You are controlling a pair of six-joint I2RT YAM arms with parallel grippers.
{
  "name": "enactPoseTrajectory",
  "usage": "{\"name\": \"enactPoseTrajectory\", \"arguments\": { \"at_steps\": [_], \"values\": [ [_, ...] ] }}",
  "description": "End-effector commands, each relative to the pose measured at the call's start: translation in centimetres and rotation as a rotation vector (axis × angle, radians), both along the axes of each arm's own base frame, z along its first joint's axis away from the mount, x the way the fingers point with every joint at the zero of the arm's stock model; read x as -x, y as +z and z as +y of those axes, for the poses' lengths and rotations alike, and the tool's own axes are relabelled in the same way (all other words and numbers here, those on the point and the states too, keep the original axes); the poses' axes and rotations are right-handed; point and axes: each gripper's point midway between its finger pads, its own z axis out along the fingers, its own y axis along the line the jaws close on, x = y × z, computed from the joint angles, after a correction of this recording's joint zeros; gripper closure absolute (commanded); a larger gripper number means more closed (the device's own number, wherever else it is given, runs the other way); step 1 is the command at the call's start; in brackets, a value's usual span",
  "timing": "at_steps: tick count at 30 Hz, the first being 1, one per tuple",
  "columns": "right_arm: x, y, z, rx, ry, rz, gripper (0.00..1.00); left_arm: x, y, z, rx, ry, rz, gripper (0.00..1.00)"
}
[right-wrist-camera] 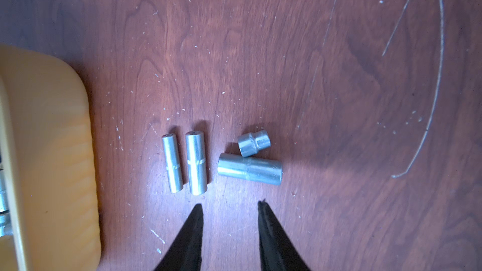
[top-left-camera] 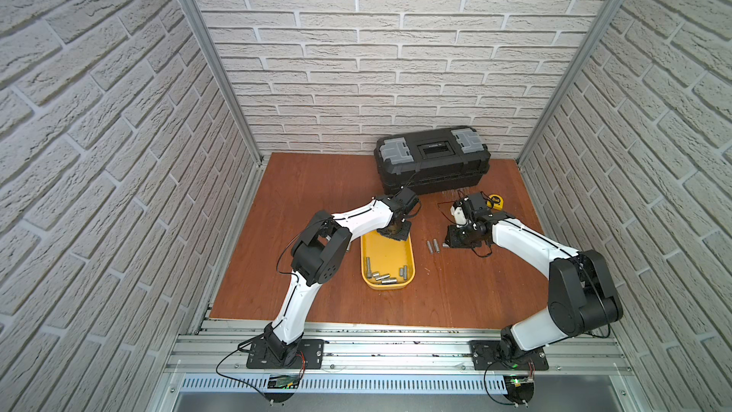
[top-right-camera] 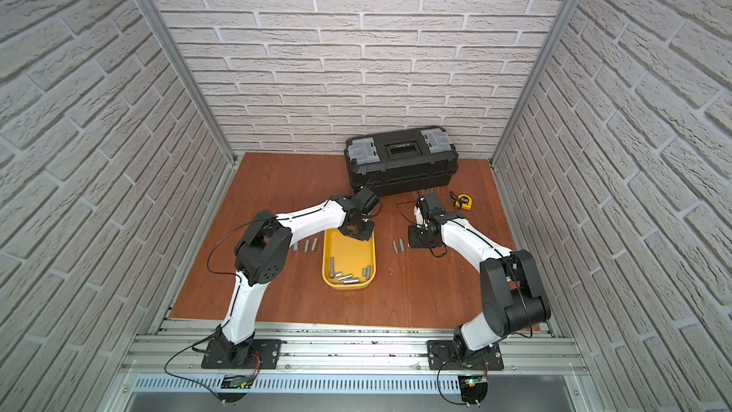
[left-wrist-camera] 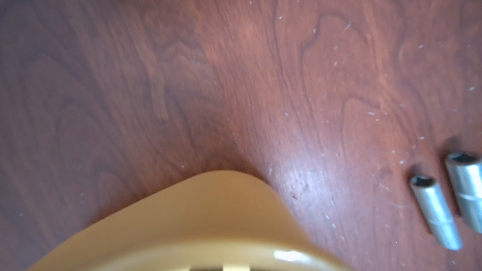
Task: Take out the socket from the storage box
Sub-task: Pick up the socket head from the storage box.
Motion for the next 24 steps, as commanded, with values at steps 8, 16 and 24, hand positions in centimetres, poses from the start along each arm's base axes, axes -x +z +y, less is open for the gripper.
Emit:
{"name": "enactPoseTrajectory", "arguments": {
  "at_steps": [8,16,24],
  "values": [
    [-0.4,0.5,0.3,-0.018,-0.001,-0.033,0.63,-1.7,10.8,4.4,0.128,0.113,-0.199,0.89],
    [-0.5,0.3,0.5,-0.028,-0.002,-0.029,0.63,-3.1,11.3,13.5,0.086,0.302,-0.212,0.88],
    [-0.2,0.3,0.4,-0.025,0.000,-0.027,0.63,-3.1,6.0,16.7,0.021,0.360,-0.094,0.87]
  ]
}}
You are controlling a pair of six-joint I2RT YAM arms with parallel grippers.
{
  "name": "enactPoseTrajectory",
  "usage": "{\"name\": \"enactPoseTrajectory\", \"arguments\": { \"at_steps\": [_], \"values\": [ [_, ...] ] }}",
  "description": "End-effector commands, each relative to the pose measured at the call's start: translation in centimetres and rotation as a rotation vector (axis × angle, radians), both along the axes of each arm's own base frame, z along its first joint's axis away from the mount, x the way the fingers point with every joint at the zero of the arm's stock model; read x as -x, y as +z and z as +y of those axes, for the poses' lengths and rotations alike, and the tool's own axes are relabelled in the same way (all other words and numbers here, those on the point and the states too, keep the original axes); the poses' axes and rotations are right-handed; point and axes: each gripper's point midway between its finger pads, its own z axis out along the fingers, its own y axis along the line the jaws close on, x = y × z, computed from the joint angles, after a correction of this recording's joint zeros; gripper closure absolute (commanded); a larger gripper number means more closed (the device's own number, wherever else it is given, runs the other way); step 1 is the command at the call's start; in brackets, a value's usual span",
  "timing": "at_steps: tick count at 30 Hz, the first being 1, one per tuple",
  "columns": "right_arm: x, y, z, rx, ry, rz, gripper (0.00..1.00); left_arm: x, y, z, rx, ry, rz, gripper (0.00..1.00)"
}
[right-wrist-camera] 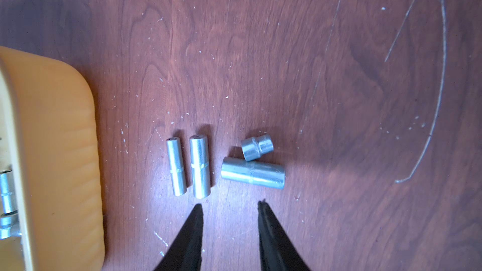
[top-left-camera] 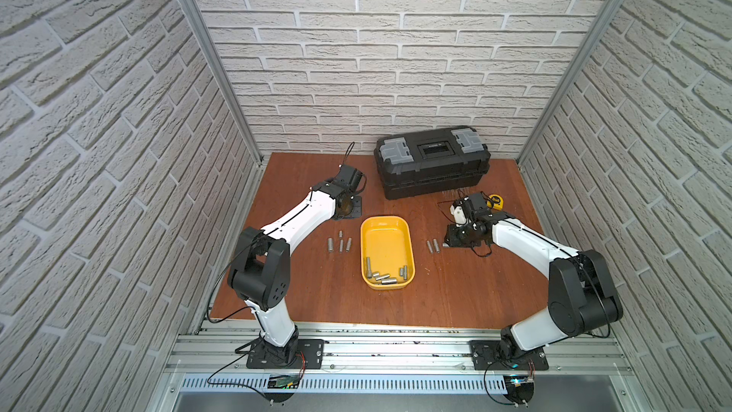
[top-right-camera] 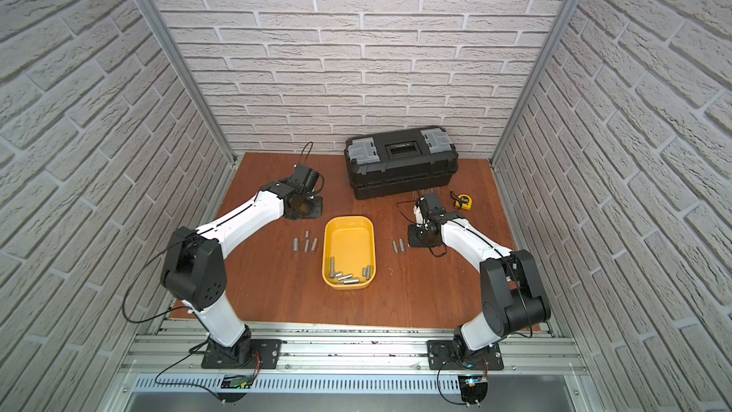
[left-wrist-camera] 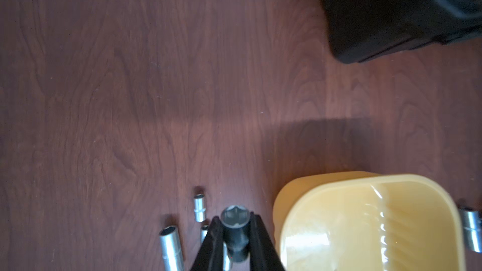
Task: Take out the socket from the storage box
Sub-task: Pick up the socket head from the storage box, then place the socket head at the center of the board.
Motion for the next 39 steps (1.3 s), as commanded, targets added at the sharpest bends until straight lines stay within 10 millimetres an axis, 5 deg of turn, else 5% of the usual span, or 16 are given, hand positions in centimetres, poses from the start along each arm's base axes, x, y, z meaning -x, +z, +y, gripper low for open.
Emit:
{"name": "enactPoseTrajectory", "arguments": {
  "at_steps": [1,6,20,39],
  "values": [
    [0.0,0.2,0.2,-0.012,0.000,-0.018,0.63,0.4,-2.5,0.1,-0.006,-0.001,0.056,0.88],
    [0.1,0.3,0.2,-0.011,-0.001,-0.017,0.63,0.7,-5.3,0.3,-0.029,0.001,0.118,0.88],
    [0.3,0.2,0.1,-0.008,0.001,-0.016,0.63,0.8,-8.5,0.7,-0.046,0.006,0.187,0.85],
    [0.3,0.1,0.1,-0.008,-0.001,-0.013,0.63,0.9,-9.3,0.9,-0.052,0.004,0.207,0.82]
  ]
}}
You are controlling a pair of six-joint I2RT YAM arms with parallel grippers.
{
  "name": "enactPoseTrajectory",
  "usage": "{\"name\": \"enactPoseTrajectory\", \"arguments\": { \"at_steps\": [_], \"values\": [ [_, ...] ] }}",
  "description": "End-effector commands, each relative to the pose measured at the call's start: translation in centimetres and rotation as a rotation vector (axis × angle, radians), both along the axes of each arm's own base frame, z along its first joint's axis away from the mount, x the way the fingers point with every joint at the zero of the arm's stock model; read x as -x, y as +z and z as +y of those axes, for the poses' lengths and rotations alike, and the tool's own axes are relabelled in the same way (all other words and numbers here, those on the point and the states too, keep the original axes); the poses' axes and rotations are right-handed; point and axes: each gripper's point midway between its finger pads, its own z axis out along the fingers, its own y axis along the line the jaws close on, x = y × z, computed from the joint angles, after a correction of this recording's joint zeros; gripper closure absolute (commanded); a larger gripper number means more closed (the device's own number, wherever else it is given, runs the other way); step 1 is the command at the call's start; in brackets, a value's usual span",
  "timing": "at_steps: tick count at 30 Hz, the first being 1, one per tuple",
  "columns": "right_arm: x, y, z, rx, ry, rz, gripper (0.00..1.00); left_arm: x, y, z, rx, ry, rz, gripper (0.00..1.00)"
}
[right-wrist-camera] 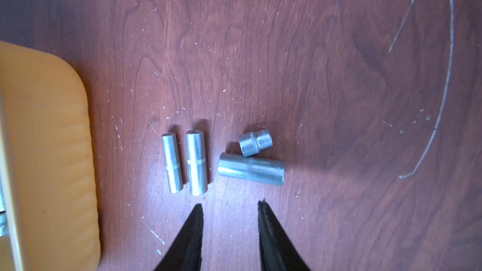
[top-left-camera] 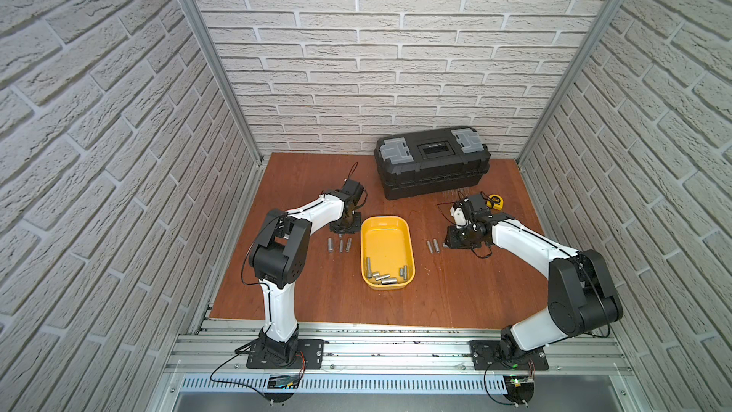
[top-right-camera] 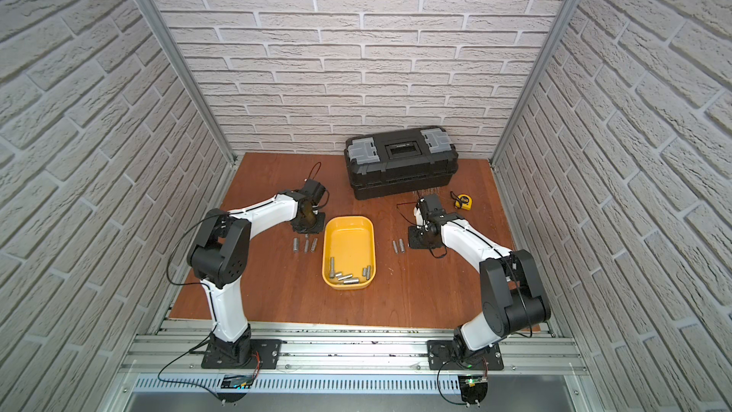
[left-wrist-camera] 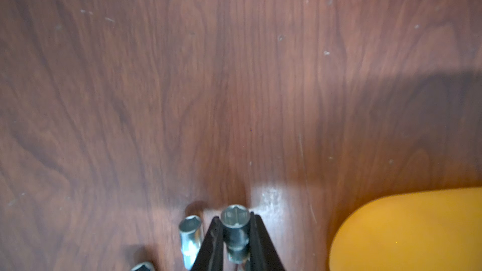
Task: Take out the socket from the storage box
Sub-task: Place the socket head at the center of the board.
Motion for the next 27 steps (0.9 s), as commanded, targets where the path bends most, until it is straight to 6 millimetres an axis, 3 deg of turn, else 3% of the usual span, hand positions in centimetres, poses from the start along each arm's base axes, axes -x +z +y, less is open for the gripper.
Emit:
{"name": "enactPoseTrajectory", "arguments": {
  "at_steps": [1,27],
  "values": [
    [-0.08,0.46,0.22,-0.012,0.000,-0.024,0.63,-0.11,-0.57,0.17,-0.002,-0.002,0.006,0.82],
    [-0.02,0.51,0.19,-0.011,-0.001,-0.024,0.63,-0.14,-0.67,-0.01,0.002,-0.006,0.007,0.77]
  ]
}}
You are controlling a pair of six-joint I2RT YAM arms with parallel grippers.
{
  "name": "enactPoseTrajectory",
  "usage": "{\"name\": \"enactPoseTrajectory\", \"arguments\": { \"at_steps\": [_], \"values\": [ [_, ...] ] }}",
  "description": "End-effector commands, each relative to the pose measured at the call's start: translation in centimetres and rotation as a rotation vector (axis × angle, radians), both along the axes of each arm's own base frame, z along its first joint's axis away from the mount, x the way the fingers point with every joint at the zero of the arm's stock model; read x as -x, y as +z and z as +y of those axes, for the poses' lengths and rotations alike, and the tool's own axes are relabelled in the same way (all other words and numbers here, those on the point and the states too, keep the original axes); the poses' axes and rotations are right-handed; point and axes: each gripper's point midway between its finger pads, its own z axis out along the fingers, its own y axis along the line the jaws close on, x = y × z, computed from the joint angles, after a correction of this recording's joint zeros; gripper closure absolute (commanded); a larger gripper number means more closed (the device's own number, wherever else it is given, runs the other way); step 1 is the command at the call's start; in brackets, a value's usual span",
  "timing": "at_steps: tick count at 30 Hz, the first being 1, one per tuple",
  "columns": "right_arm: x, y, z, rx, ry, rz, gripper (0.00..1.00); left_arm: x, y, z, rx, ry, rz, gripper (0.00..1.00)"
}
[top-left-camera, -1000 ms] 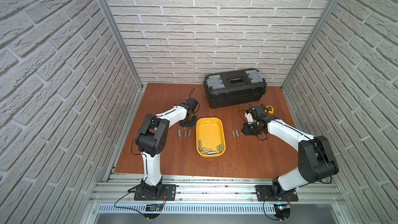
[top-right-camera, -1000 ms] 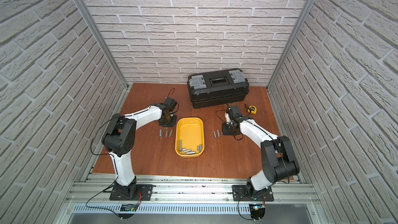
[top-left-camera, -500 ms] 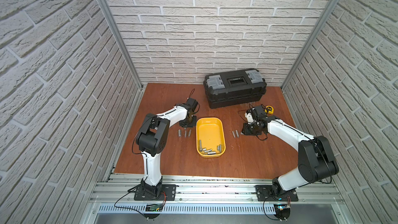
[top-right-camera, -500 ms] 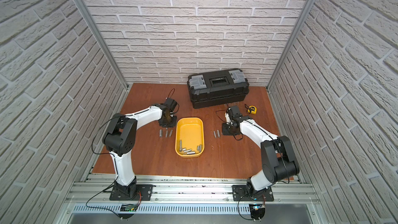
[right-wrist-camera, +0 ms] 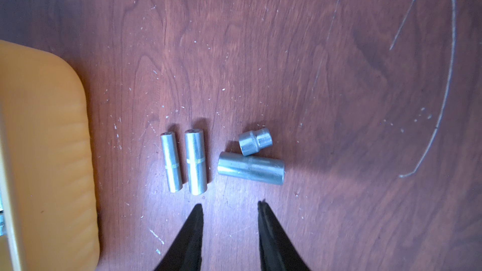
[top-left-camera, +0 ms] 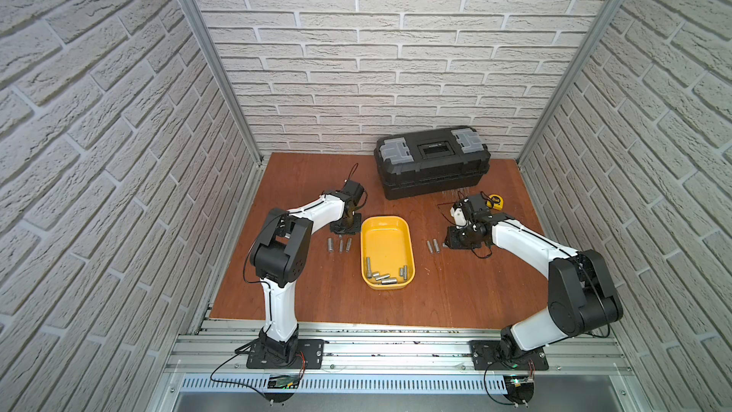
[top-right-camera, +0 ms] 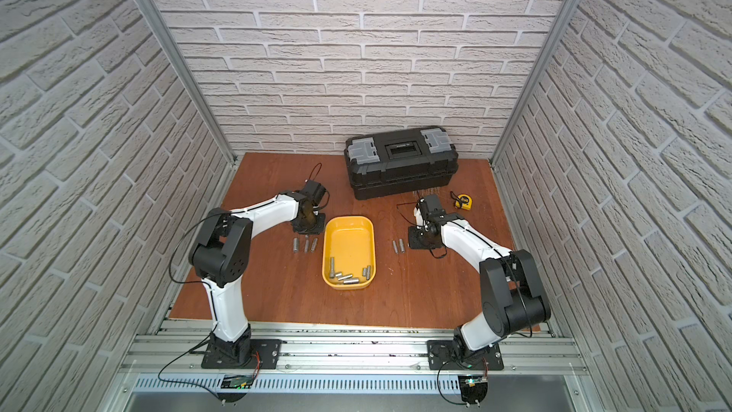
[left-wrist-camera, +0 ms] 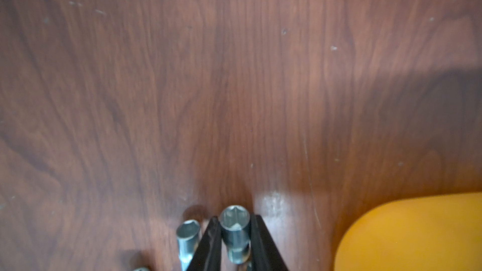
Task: Take out the socket from the storage box
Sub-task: Place the socket head at the center of the board.
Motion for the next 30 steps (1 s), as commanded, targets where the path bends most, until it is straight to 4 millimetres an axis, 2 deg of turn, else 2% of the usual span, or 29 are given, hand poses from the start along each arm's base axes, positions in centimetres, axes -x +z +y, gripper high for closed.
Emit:
{"name": "enactPoseTrajectory", "arguments": {
  "at_steps": [1,10,14,19,22,25,27,30],
  "values": [
    [-0.1,0.6,0.2,-0.010,-0.002,-0.026,0.63,-0.2,-0.1,0.0,0.007,-0.005,-0.006,0.76],
    [-0.3,1.0,0.2,-0.011,0.002,-0.033,0.63,-0.4,1.1,-0.3,0.017,-0.009,-0.027,0.74],
    [-0.6,2.0,0.3,-0.011,0.008,-0.056,0.63,-0.7,3.2,-0.8,0.030,-0.019,-0.068,0.74],
    [-0.9,5.2,1.0,-0.011,0.052,-0.116,0.63,-1.0,6.6,-1.1,0.035,-0.022,-0.141,0.73],
    [-1.1,7.9,2.9,-0.059,0.096,-0.174,0.63,-1.1,9.2,-1.0,0.050,-0.013,-0.211,0.73],
    [-0.8,10.5,5.8,-0.111,0.158,-0.223,0.64,-1.0,11.7,-0.6,0.065,0.000,-0.276,0.66],
    [-0.4,11.6,8.3,-0.123,0.213,-0.249,0.64,-0.7,12.9,-0.1,0.058,0.011,-0.310,0.65],
    [0.5,11.8,12.1,-0.140,0.292,-0.247,0.64,-0.1,13.8,1.0,0.046,0.042,-0.339,0.63]
  ]
}}
